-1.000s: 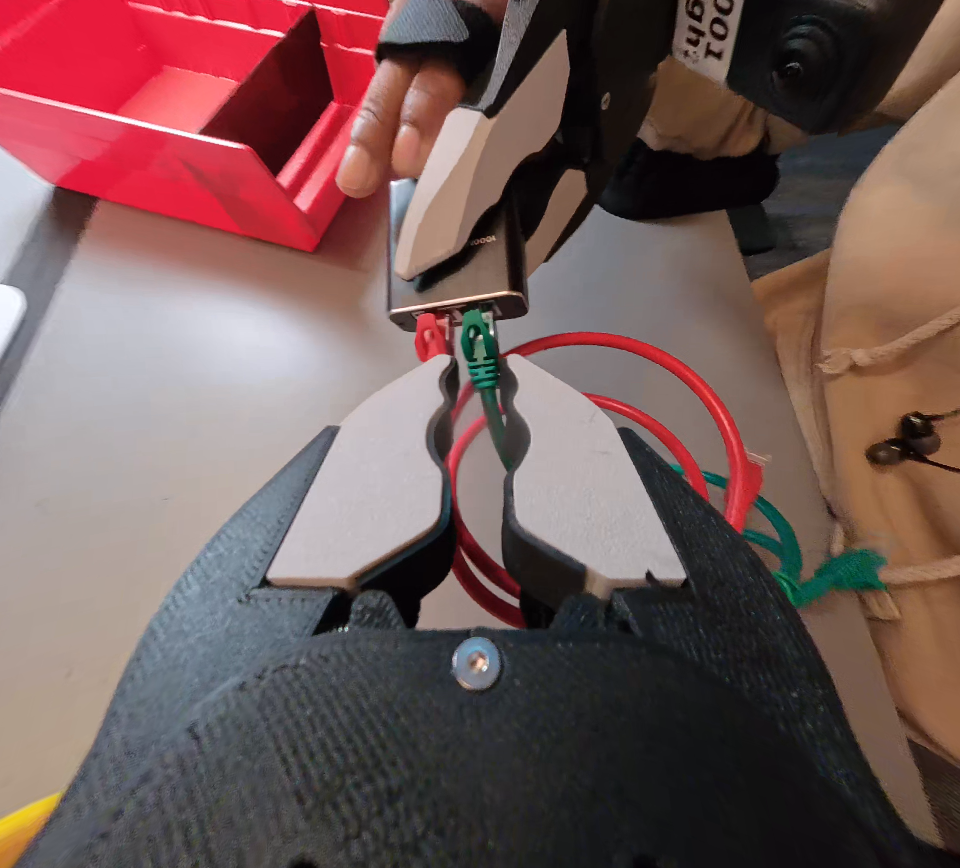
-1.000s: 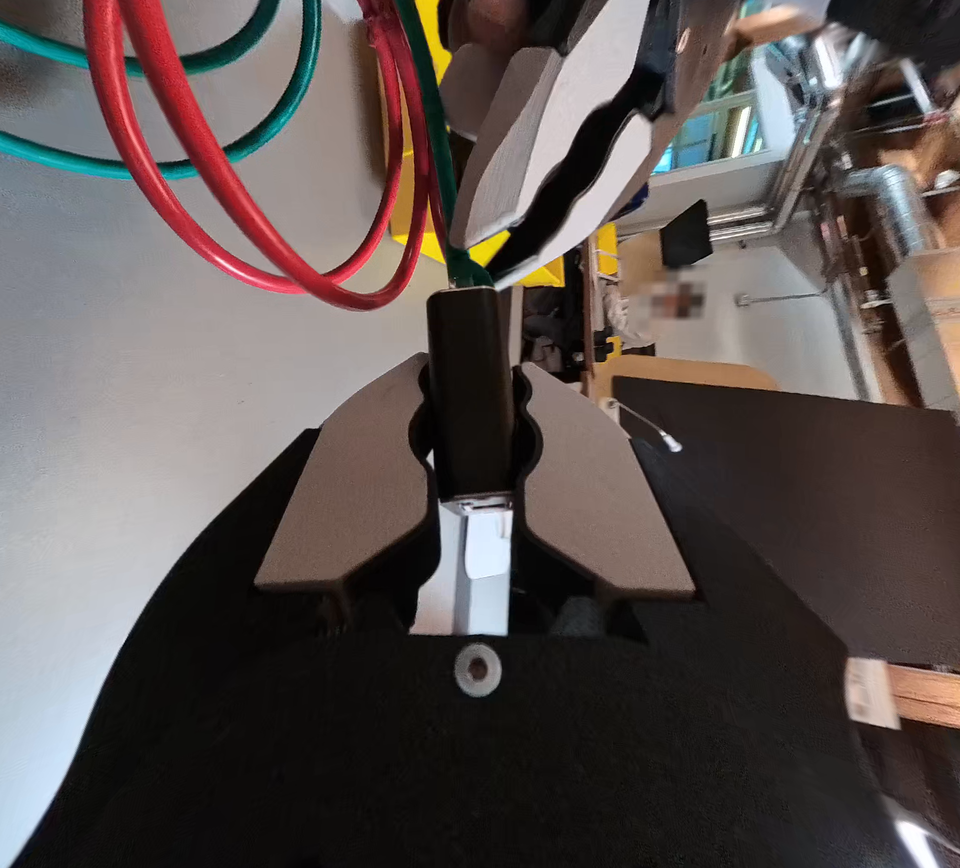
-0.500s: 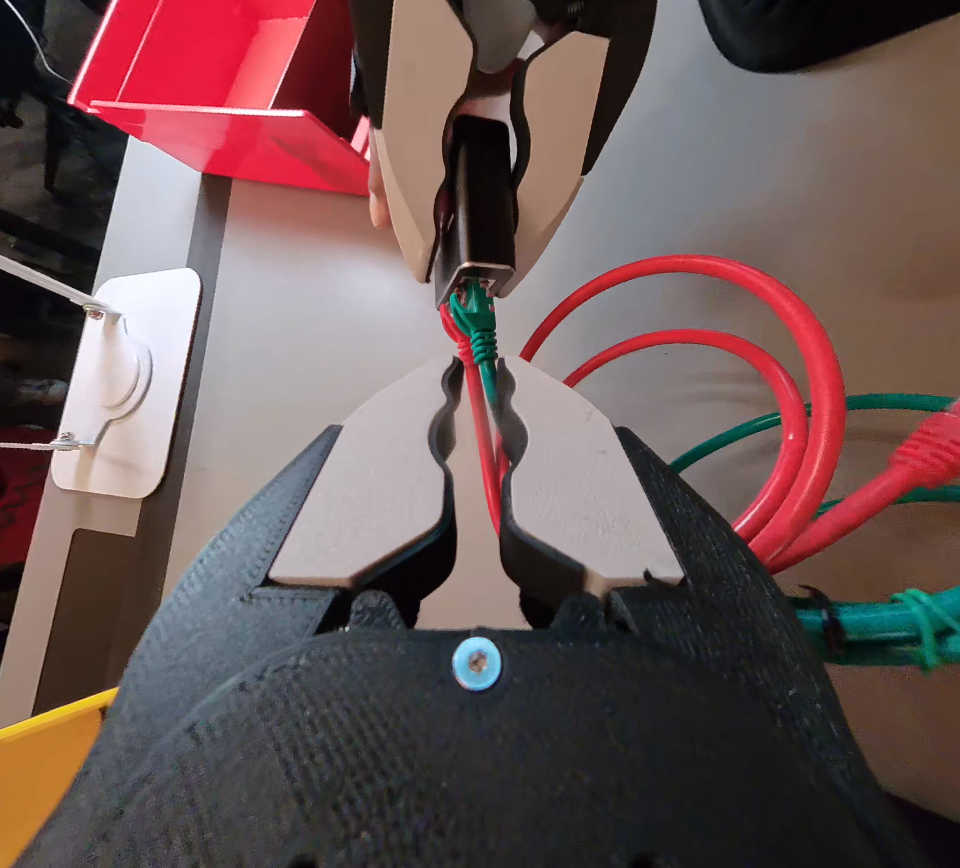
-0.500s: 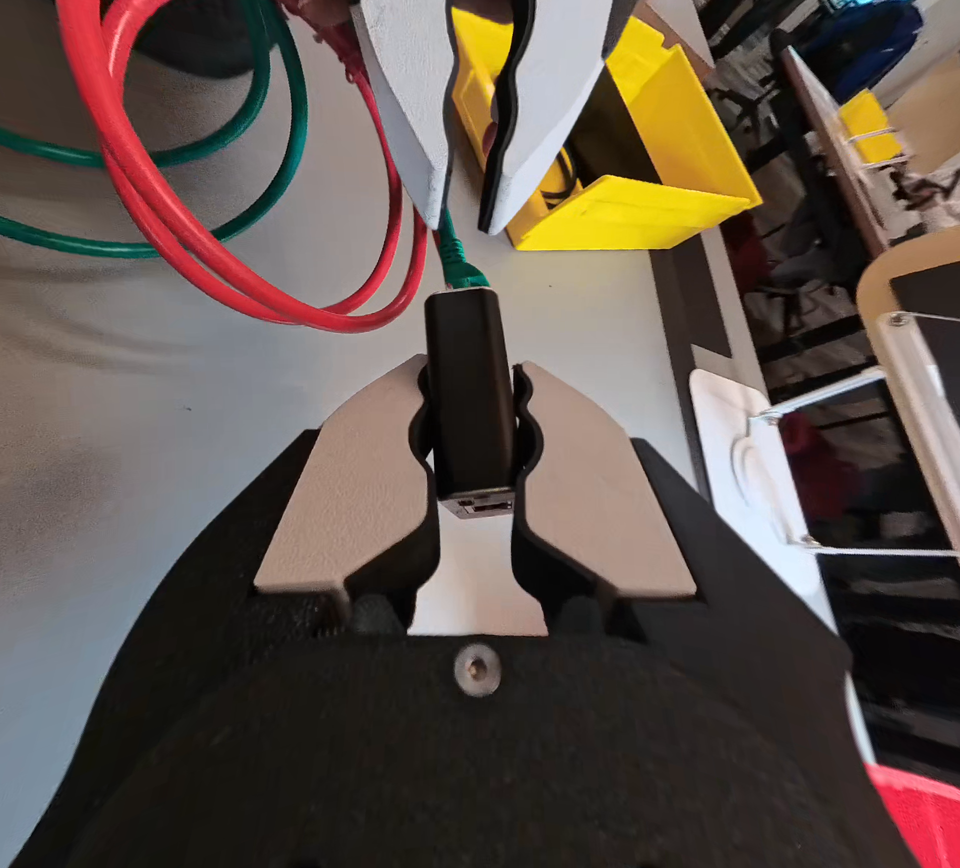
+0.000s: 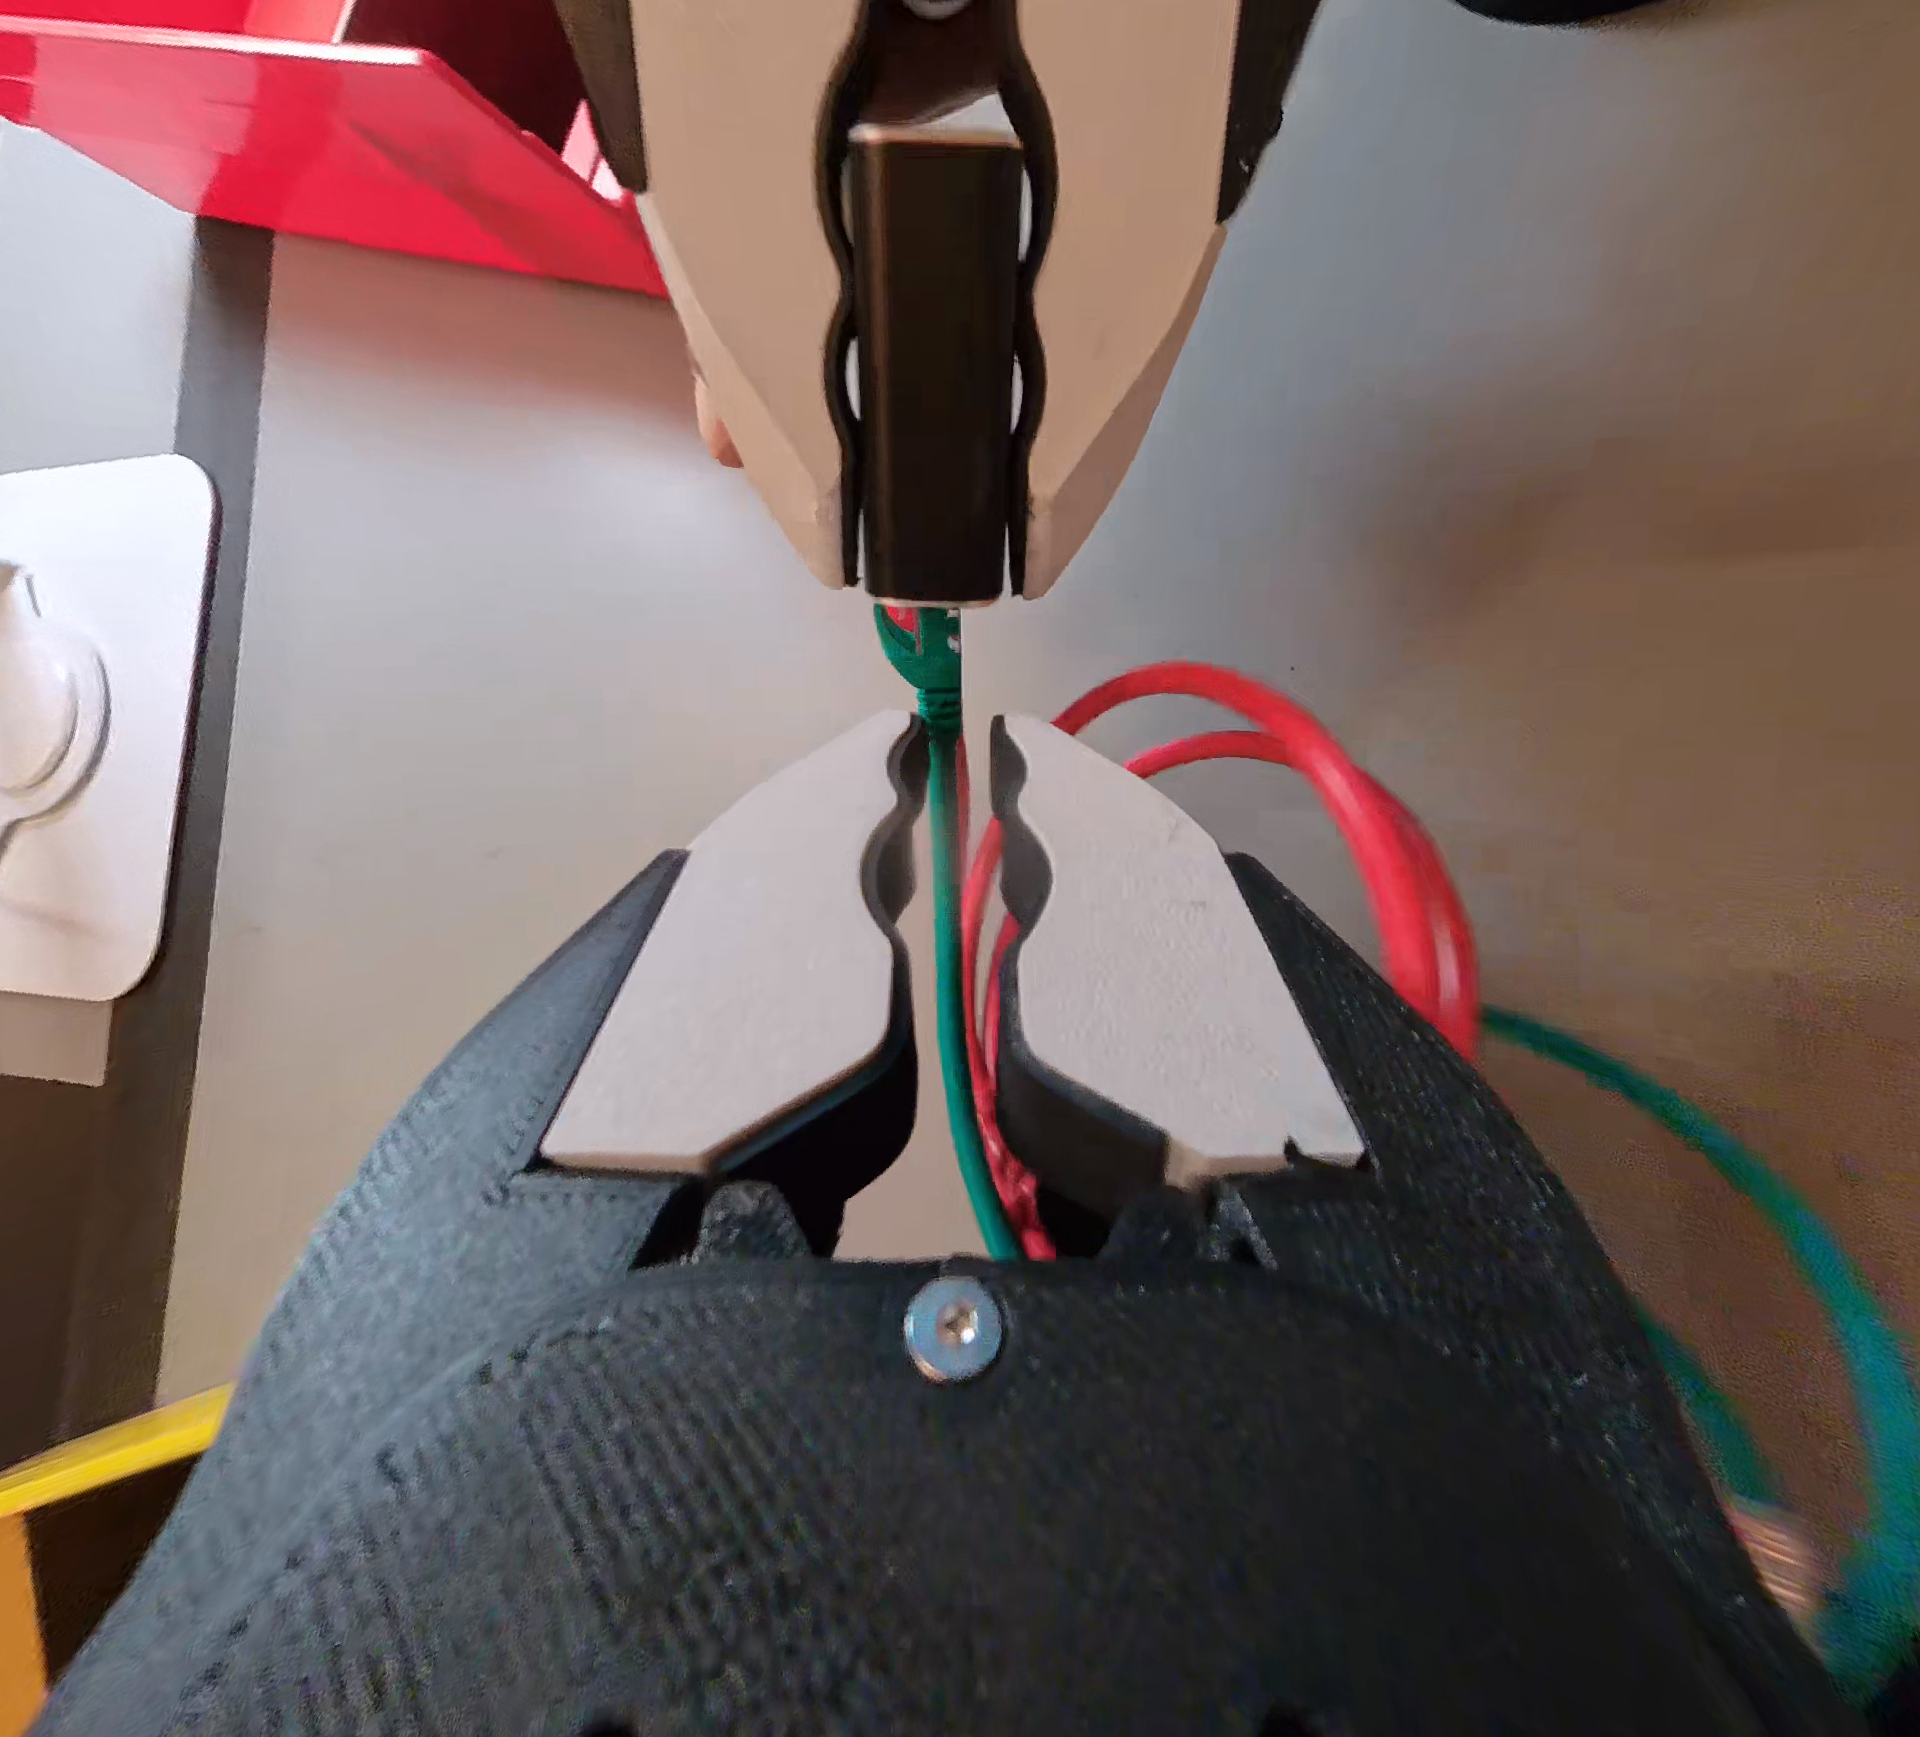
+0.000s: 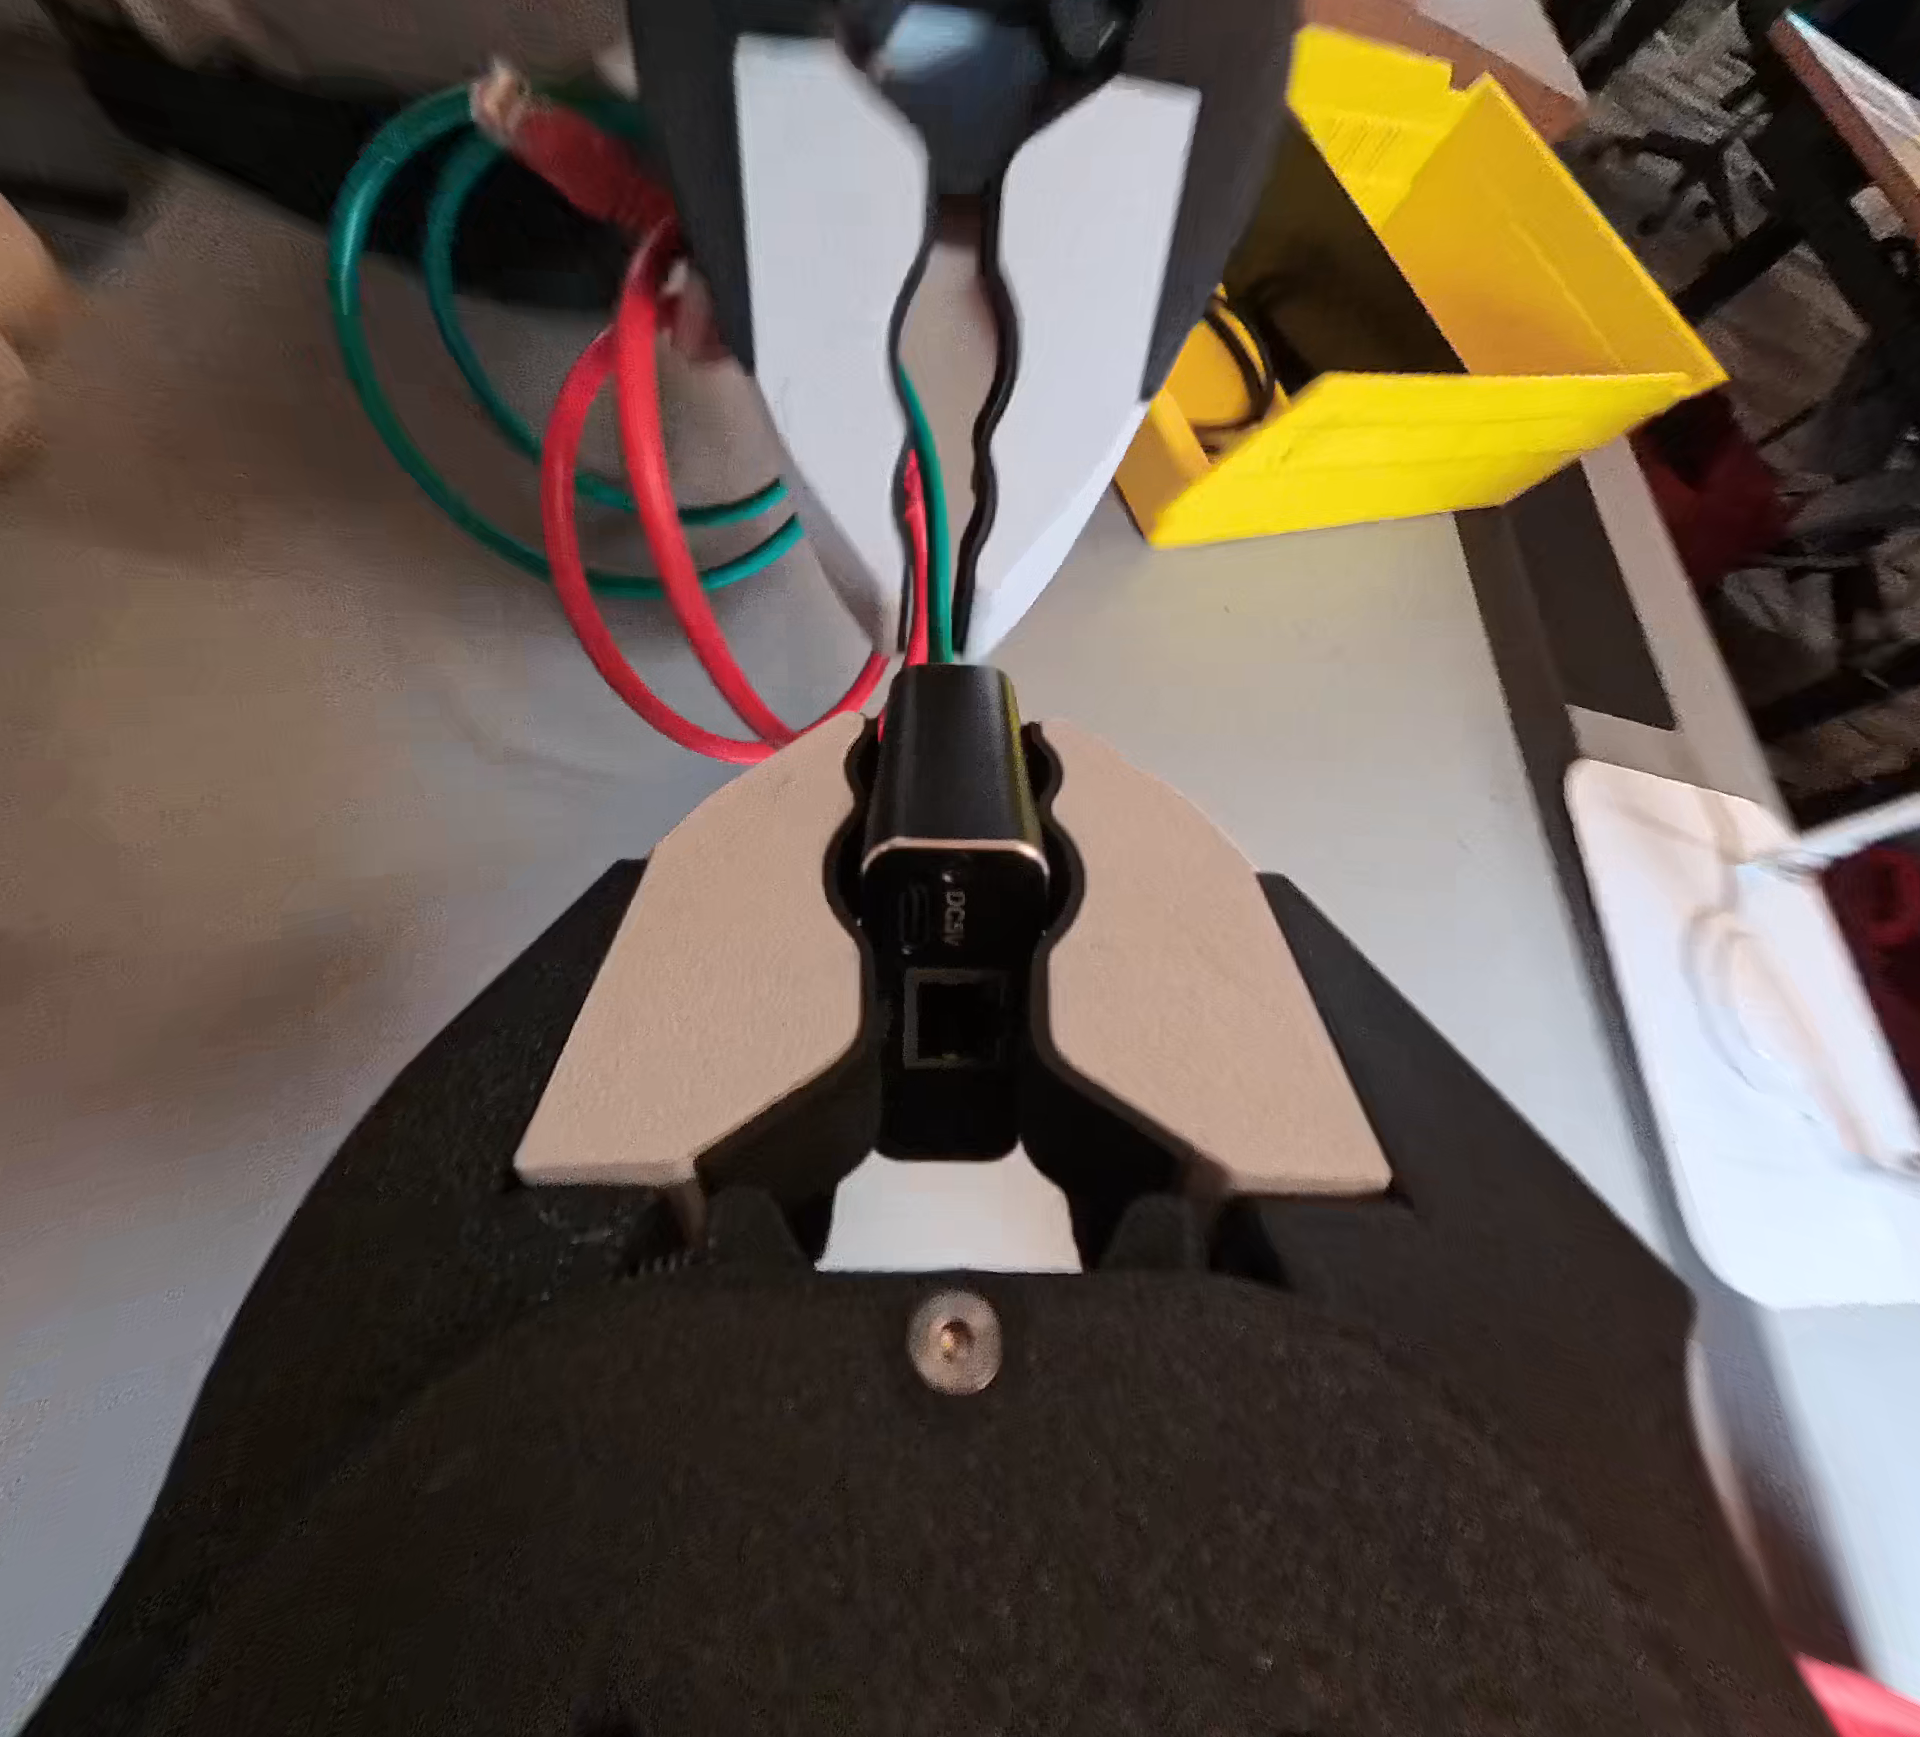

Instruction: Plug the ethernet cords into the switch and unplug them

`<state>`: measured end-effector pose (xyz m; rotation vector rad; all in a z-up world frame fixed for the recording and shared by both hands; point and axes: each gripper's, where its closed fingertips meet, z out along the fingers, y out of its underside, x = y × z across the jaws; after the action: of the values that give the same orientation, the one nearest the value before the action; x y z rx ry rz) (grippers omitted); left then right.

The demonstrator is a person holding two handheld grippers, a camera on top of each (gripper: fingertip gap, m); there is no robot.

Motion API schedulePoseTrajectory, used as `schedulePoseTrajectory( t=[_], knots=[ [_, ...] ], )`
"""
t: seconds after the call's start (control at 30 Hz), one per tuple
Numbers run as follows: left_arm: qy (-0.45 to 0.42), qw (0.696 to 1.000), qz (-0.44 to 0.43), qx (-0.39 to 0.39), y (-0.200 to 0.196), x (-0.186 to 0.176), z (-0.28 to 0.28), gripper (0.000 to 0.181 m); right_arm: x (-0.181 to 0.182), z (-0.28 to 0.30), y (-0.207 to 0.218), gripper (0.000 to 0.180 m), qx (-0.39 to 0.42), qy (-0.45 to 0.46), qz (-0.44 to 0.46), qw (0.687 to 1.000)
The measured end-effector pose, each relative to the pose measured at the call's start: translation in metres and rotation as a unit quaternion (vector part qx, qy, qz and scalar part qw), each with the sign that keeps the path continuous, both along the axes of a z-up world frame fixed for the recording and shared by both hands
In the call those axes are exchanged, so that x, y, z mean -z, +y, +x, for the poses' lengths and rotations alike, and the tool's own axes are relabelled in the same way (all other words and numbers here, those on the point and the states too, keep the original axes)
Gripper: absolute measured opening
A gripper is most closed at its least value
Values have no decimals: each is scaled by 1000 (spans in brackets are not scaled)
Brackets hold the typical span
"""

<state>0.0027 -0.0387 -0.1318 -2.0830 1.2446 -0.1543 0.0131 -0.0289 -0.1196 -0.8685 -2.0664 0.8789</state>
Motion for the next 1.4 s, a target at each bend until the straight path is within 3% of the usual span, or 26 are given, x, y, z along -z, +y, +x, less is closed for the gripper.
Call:
schedulePoseTrajectory(
  t=[0.03,0.23,0.33,0.43,0.63,0.9,1.4],
  knots=[
    [-9,1000,4,-5,3,-1,-1,8,5,0,4,26,6,-3,33,999],
    [-32,999,0,5,4,1,-2,21,-2,2,1,26,-14,13,-39,999],
    [-143,988,-31,39,-3,-13,12,22,-7,5,-5,26,-36,25,-65,997],
    [-209,976,-59,24,1,-19,1,20,-15,7,-13,26,-60,46,-81,994],
    [-138,989,-35,29,3,-2,7,26,-27,5,-14,25,-57,78,-90,991],
    [-71,997,28,19,15,5,16,12,-38,5,-6,25,-40,97,-134,985],
    [-191,981,2,35,12,-12,33,7,-52,14,-8,27,-71,102,-195,973]
  ],
)
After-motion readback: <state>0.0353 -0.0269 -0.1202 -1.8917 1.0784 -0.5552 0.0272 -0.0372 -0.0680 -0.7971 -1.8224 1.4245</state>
